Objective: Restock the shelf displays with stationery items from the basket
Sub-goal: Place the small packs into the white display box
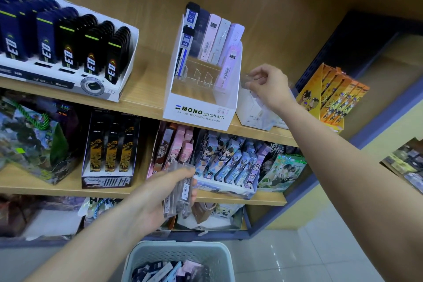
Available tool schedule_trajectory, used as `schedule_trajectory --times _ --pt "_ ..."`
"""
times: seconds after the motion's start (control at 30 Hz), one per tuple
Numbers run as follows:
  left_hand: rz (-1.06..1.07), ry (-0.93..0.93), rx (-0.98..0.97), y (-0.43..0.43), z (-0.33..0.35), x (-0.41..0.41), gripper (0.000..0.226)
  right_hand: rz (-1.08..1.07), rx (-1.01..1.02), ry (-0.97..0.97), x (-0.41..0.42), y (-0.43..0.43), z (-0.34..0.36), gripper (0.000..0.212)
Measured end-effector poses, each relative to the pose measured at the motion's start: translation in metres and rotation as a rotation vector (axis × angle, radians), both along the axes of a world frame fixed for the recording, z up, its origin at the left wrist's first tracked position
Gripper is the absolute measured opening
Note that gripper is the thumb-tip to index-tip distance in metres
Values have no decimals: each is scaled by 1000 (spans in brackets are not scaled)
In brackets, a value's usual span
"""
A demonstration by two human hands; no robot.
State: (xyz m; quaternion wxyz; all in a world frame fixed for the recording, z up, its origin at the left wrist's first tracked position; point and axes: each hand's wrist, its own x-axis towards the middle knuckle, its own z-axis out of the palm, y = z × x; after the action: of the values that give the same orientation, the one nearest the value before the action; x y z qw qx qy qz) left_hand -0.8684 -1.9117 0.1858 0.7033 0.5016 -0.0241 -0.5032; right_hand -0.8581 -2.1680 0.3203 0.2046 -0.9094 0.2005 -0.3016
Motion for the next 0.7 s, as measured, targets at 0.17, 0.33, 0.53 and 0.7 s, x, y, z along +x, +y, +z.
schedule_trajectory --times 0.17,0.33,0.53,0.7 --pt "22 -19 39 1 3 0 34 -34 -22 -58 3 3 -2 29" --pt "33 -20 27 1 6 -2 37 -44 -152 -58 -12 10 -1 38" --pt "63 -42 23 1 6 -4 45 61 -230 -223 -55 60 -21 12" --pt "56 -108 37 1 7 -9 36 265 18 70 -91 114 -74 12"
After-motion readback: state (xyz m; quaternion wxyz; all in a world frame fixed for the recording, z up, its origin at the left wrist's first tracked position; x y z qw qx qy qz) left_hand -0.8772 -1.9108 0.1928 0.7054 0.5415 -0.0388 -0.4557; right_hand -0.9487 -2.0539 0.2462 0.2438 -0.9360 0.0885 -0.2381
